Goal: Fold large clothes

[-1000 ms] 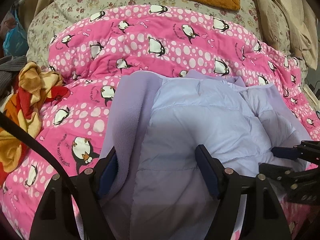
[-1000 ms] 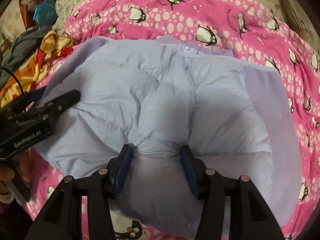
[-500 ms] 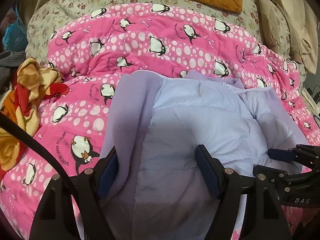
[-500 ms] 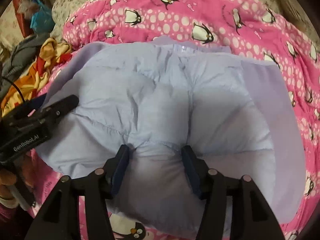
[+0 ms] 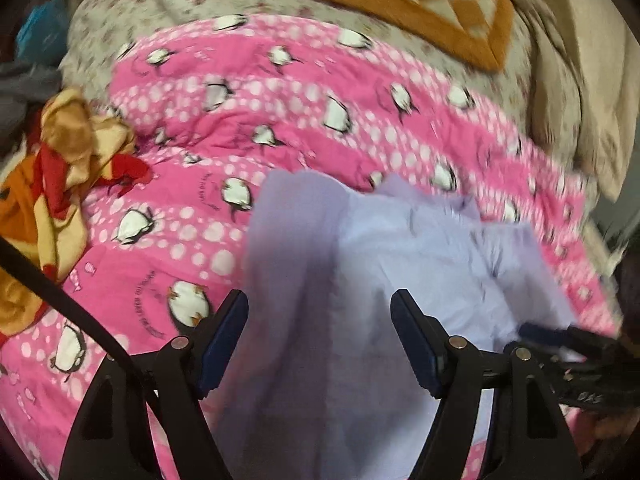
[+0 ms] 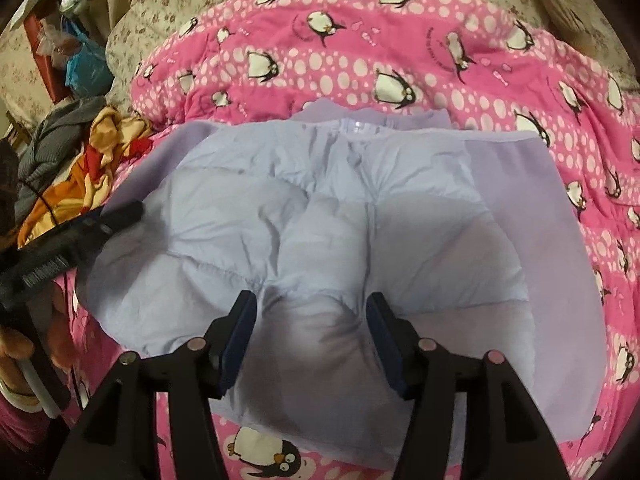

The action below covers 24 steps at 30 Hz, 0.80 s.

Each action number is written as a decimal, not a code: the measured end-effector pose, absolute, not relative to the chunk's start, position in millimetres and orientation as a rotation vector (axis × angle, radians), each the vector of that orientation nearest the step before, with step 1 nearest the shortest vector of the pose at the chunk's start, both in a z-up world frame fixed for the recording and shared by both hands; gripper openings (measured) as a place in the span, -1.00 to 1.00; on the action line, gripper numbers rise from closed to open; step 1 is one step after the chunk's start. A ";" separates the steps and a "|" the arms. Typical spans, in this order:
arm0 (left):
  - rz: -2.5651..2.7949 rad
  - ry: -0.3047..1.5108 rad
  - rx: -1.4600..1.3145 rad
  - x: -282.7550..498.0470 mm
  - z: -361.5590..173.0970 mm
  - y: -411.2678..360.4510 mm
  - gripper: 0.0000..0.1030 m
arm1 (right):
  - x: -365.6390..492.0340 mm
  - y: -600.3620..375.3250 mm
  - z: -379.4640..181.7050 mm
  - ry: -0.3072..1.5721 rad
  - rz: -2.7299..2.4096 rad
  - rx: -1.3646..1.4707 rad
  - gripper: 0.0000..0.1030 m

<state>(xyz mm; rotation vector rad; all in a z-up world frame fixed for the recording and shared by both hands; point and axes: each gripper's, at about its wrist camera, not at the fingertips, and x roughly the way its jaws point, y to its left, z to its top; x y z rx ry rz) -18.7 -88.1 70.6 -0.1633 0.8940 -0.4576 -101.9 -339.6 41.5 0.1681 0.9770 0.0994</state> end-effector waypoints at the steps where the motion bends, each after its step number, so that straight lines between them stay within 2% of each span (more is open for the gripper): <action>1: -0.466 0.914 -0.186 -13.9 69.3 -82.8 -0.12 | -102.4 -341.6 42.2 0.974 0.097 0.179 0.16; 8: -0.450 1.045 -0.329 9.9 43.8 -60.5 -0.11 | -101.9 -343.2 43.6 0.944 0.121 0.214 0.17; 12: -0.485 1.156 -0.364 18.7 19.0 -69.8 -0.07 | -95.2 -335.6 27.8 1.013 0.099 0.174 0.17; 18: -0.483 1.127 -0.333 19.9 17.2 -78.6 0.06 | -96.3 -334.2 26.3 1.021 0.099 0.158 0.17; 24: -0.474 1.121 -0.326 20.9 17.4 -80.6 0.06 | -97.8 -335.5 28.6 1.007 0.101 0.173 0.18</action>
